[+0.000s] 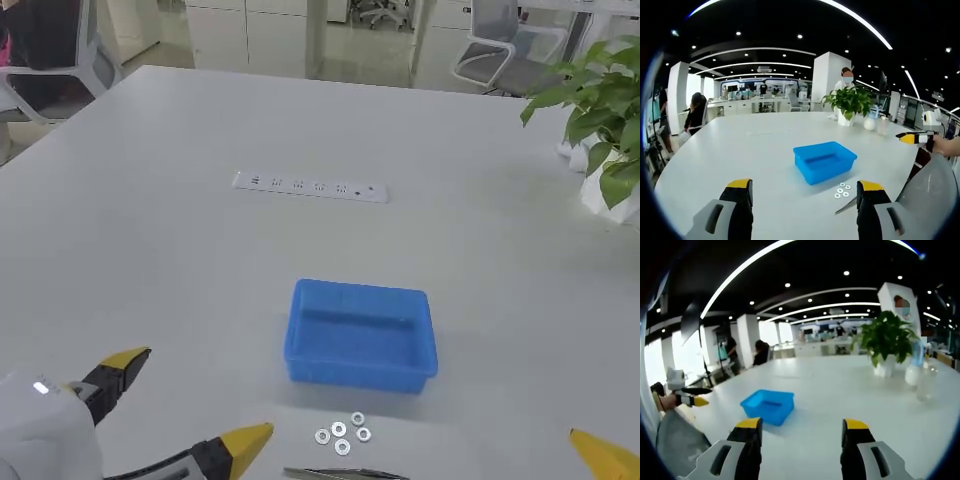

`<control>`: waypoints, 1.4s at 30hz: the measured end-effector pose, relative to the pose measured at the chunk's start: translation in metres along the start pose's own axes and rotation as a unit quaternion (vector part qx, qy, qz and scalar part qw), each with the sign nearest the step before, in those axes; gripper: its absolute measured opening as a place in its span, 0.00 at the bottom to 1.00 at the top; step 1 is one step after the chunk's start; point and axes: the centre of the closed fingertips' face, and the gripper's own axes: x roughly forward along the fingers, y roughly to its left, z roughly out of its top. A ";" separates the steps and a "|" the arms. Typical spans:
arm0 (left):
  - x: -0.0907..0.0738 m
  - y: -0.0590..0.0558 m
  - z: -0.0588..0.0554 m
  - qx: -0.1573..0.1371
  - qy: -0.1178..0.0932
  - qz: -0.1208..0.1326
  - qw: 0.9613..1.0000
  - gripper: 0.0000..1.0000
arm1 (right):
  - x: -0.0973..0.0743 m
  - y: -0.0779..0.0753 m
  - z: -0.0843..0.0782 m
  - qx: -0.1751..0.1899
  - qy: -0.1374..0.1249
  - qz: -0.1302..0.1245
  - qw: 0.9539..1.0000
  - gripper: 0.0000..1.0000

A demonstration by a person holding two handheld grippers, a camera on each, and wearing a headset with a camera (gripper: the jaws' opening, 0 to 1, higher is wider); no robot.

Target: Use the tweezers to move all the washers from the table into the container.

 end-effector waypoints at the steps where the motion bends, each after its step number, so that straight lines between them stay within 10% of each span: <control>1: 0.000 -0.001 0.001 -0.001 -0.003 -0.001 1.000 0.88 | 0.000 0.000 0.000 0.000 0.000 0.000 1.000 0.62; 25: 0.000 -0.009 0.001 0.004 -0.002 -0.023 1.000 0.83 | -0.001 0.008 -0.004 -0.043 0.032 0.005 0.999 0.61; 32: 0.001 -0.025 -0.010 0.030 0.041 -0.073 0.996 0.67 | -0.001 0.029 -0.009 -0.151 0.088 0.039 0.984 0.55; 37: 0.004 -0.042 -0.022 0.060 0.091 -0.142 0.984 0.47 | 0.008 0.058 -0.006 -0.161 0.099 0.104 0.976 0.40; 42: 0.010 -0.053 -0.027 0.080 0.122 -0.199 0.969 0.36 | 0.022 0.083 -0.022 -0.197 0.144 0.170 0.955 0.26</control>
